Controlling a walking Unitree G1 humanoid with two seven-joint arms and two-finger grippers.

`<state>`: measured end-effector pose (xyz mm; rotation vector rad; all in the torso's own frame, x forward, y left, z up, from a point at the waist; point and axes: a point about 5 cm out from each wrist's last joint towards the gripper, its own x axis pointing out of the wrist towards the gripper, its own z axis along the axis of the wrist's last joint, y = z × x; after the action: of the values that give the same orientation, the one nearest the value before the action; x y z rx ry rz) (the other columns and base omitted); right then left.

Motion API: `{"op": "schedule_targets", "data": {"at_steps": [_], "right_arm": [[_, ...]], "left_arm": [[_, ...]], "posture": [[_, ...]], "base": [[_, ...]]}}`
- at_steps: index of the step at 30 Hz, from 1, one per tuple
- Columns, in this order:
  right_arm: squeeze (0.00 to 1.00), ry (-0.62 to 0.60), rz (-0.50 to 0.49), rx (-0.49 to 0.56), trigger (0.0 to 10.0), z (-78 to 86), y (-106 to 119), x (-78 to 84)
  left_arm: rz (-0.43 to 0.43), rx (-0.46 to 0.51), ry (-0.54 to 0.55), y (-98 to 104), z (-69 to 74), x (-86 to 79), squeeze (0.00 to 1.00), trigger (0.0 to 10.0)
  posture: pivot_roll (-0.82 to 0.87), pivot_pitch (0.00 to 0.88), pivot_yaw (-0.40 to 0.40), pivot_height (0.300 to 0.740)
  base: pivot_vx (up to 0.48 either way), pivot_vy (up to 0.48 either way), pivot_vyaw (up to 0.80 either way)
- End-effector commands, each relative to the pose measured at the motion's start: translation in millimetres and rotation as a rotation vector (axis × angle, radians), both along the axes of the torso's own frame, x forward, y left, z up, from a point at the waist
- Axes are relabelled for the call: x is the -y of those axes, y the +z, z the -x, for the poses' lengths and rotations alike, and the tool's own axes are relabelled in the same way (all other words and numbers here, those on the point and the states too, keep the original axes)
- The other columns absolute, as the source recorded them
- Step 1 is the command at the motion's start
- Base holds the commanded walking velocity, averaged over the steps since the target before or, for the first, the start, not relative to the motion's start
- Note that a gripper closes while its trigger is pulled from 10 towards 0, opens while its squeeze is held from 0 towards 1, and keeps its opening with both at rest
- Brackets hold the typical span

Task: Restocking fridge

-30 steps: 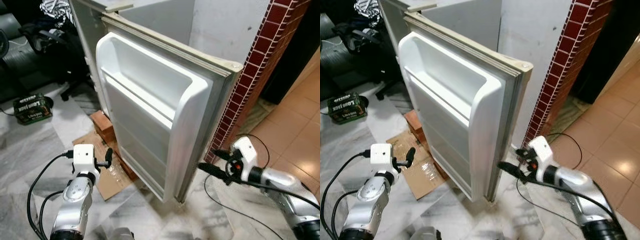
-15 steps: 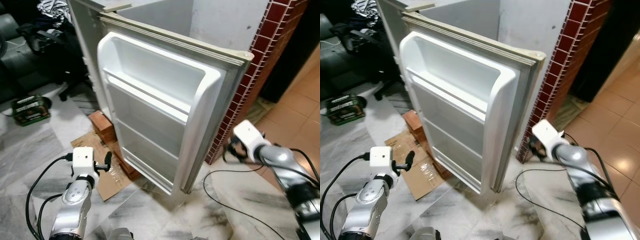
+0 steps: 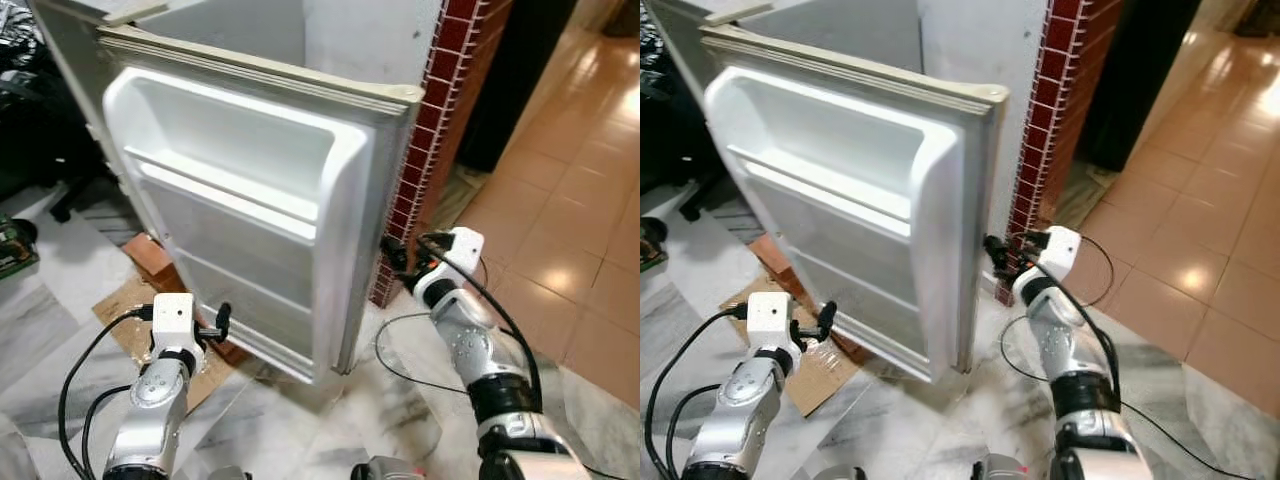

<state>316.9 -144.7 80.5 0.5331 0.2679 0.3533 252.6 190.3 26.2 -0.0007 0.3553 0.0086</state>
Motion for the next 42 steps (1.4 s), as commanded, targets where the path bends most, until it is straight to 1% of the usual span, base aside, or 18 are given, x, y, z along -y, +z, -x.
{"op": "schedule_targets", "data": {"at_steps": [1,2,3,4,5,6,7,8,9,10,11,15,19,24,29,30,38,42], "right_arm": [[0.24,0.349,-0.141,0.293,10.0,2.4,65.1,-44.4],[0.24,0.349,-0.141,0.293,10.0,2.4,65.1,-44.4],[0.24,0.532,-0.136,0.312,10.0,27.7,66.4,-33.4],[0.23,0.568,-0.109,0.311,10.0,34.0,64.9,-27.8],[0.13,0.54,-0.04,0.298,10.0,32.2,59.0,-20.3],[0.13,0.51,0.007,0.288,10.0,29.3,54.8,-15.7],[0.09,0.431,0.075,0.266,10.0,21.2,48.6,-8.6],[0.09,0.3,0.196,0.251,10.0,7.3,42.0,1.6],[0.09,0.3,0.196,0.251,10.0,7.3,42.0,1.6],[0.09,0.148,0.326,0.24,10.0,-7.0,39.0,12.4],[0.09,0.123,0.346,0.24,10.0,-9.5,39.6,14.0],[0.09,0.126,0.265,0.264,10.0,-13.2,54.3,4.6],[0.09,0.176,0.256,0.278,10.0,-12.2,52.6,-9.8],[0.09,0.172,0.251,0.283,10.0,-14.0,52.2,-14.2],[0.09,0.03,0.311,0.277,10.0,-20.6,56.2,-10.6],[0.09,0.03,0.311,0.277,10.0,-20.6,56.2,-10.6],[0.09,0.03,0.268,0.28,10.0,-19.4,55.0,-18.3],[0.09,-0.027,0.176,0.272,10.0,-25.0,60.8,-22.0]], "left_arm": [[-0.009,-0.006,0.008,0.6,1.3,-4.7,0.0,10.0],[-0.009,-0.006,0.008,0.6,1.3,-4.7,0.0,10.0],[-0.005,-0.01,0.0,0.2,0.3,-3.9,0.0,10.0],[-0.002,-0.014,-0.007,-0.1,-0.4,-3.4,0.0,10.0],[0.003,-0.022,-0.017,-1.2,-1.1,-2.3,0.0,10.0],[0.006,-0.028,-0.024,-1.9,-1.5,-1.6,0.0,10.0],[0.011,-0.043,-0.036,-3.4,-1.6,-0.6,0.0,10.0],[0.011,-0.048,-0.039,-3.9,-1.9,-0.5,0.0,10.0],[0.011,-0.048,-0.039,-3.9,-1.9,-0.5,0.0,10.0],[0.002,-0.05,-0.036,-3.7,-2.6,-1.4,0.0,10.0],[-0.003,-0.049,-0.033,-3.4,-2.9,-1.9,0.0,10.0],[-0.012,-0.041,0.007,-1.8,-2.0,-7.4,0.0,10.0],[-0.024,-0.034,0.012,-0.6,-2.4,-9.7,0.0,10.0],[-0.024,-0.032,0.026,-0.3,-2.6,-11.1,0.0,10.0],[-0.026,-0.028,0.038,0.0,-2.8,-10.9,0.0,10.0],[-0.026,-0.028,0.038,0.0,-2.8,-10.9,0.0,10.0],[-0.017,-0.033,0.037,-1.2,-3.0,-8.8,0.0,10.0],[-0.022,-0.037,0.025,-1.2,-4.8,-6.4,0.0,10.0]], "posture": [[0.08,0.053,0.033,0.74],[0.08,0.053,0.033,0.74],[0.06,0.047,0.034,0.74],[0.06,0.047,0.034,0.74],[0.06,0.042,0.033,0.74],[0.05,0.041,0.033,0.74],[0.05,0.038,0.034,0.74],[0.05,0.035,0.036,0.74],[0.05,0.035,0.036,0.74],[0.05,0.031,0.037,0.74],[0.05,0.031,0.037,0.74],[0.06,0.027,0.038,0.74],[0.08,0.026,0.035,0.74],[0.08,0.023,0.031,0.74],[0.08,0.027,0.027,0.74],[0.08,0.027,0.027,0.74],[0.07,0.032,0.031,0.74],[0.06,0.037,0.033,0.74]], "base": [[0.0,0.0,0.0],[0.0,0.0,0.0],[0.0,0.0,0.0],[0.0,0.0,0.0],[0.0,0.0,0.0],[0.0,0.0,0.0],[0.0,0.0,0.0],[0.0,0.0,0.0],[0.0,0.0,0.0],[0.0,0.0,0.0],[0.0,0.0,0.0],[0.0,0.0,0.0],[0.0,0.0,0.0],[0.0,0.0,0.0],[0.0,0.0,0.0],[0.0,0.0,0.0],[0.0,0.41,0.0],[0.0,0.476,0.0]]}}
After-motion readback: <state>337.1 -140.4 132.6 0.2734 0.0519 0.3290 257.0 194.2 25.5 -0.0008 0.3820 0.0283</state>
